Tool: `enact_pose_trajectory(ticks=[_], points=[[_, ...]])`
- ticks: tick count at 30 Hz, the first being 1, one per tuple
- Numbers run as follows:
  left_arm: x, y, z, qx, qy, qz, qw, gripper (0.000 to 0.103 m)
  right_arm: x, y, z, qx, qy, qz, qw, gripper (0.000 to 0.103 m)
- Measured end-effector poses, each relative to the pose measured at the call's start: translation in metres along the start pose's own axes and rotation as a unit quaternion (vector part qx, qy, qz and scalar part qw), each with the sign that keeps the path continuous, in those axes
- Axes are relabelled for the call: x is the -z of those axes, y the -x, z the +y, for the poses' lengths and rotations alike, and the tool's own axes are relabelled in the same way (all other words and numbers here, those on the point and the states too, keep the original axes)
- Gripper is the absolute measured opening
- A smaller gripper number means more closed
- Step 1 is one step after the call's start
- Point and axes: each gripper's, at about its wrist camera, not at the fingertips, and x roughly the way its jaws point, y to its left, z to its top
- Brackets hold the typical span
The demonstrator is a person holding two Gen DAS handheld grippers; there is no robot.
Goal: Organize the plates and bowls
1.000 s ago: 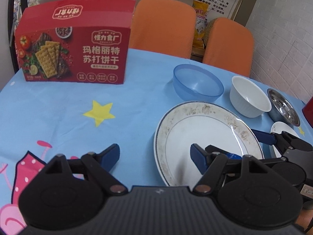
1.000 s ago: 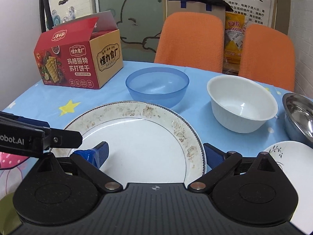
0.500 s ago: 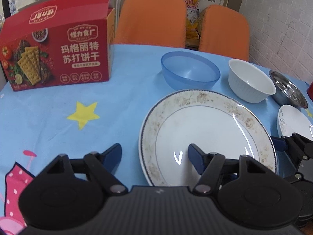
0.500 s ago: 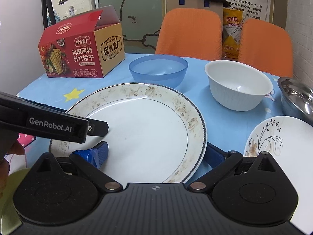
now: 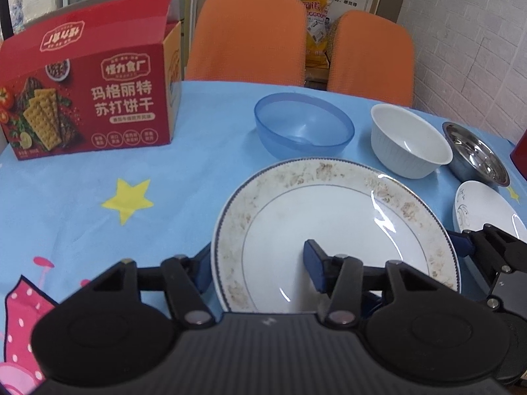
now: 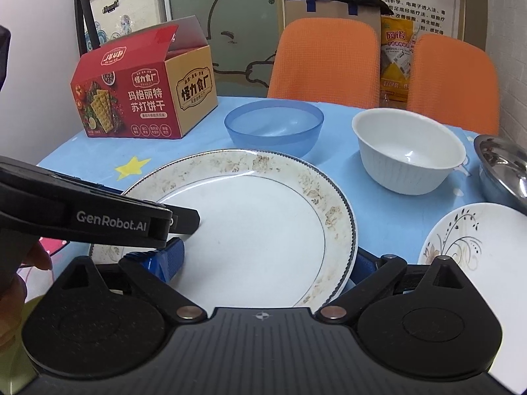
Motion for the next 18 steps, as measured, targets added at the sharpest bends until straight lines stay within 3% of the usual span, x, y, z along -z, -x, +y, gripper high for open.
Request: enact_pose_trajectory(ticks=[11, 18], points=[[-0.001, 0.04, -0.013, 0.006, -0.014, -0.034, 0.9993, 0.05, -0.007, 0.038, 0.005, 0.013, -0.009, -0.037, 0.999, 0.088], [0.041, 0.09, -0.013, 0.009, -0.01, -0.032, 0.9994, 0.05, 0.014, 0.084, 0.032, 0.007, -0.02, -0.045, 0.999, 0.088]])
